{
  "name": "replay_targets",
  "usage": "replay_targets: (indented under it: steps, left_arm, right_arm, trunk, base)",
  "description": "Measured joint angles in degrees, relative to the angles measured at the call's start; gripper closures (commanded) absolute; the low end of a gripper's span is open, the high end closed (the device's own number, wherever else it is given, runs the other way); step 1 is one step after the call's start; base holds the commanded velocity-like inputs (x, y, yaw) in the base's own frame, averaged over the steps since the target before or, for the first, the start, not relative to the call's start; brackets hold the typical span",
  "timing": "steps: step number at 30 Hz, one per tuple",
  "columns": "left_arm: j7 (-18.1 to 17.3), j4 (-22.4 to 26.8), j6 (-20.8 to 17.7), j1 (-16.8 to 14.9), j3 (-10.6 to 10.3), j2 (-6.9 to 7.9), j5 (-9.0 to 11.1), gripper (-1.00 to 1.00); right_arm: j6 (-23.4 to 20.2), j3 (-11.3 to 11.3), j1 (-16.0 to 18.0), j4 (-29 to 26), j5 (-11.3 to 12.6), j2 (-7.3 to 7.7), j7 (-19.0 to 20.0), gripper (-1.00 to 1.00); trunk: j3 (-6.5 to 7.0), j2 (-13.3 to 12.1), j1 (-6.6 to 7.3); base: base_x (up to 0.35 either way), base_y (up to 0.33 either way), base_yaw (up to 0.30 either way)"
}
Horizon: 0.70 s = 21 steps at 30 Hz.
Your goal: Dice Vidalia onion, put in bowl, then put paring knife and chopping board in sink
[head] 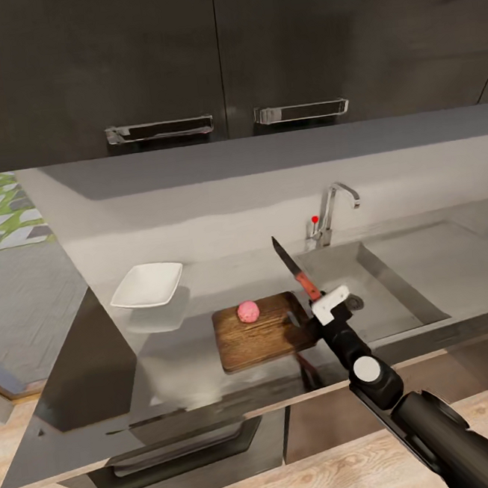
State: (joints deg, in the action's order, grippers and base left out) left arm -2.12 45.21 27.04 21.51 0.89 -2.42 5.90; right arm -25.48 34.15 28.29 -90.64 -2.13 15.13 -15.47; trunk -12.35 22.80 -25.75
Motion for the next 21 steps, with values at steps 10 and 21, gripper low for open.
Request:
replay_targets:
  steps: [10, 21]
  left_arm:
    - [0.0, 0.0, 0.0, 0.0, 0.0, 0.00, 0.0, -1.00]
    - [0.0, 0.0, 0.0, 0.0, 0.0, -0.01, 0.0, -1.00]
  right_arm:
    - [-0.1, 12.8, 0.0, 0.4, -0.3, 0.27, -11.8, 1.00]
    - [-0.4, 15.0, 0.0, 0.9, -0.3, 0.30, -13.8, 1.00]
  trunk:
    - [0.00, 0.0, 0.00]
    - [0.00, 0.0, 0.01]
  base:
    - [0.000, 0.000, 0.000]
    - [0.026, 0.057, 0.000]
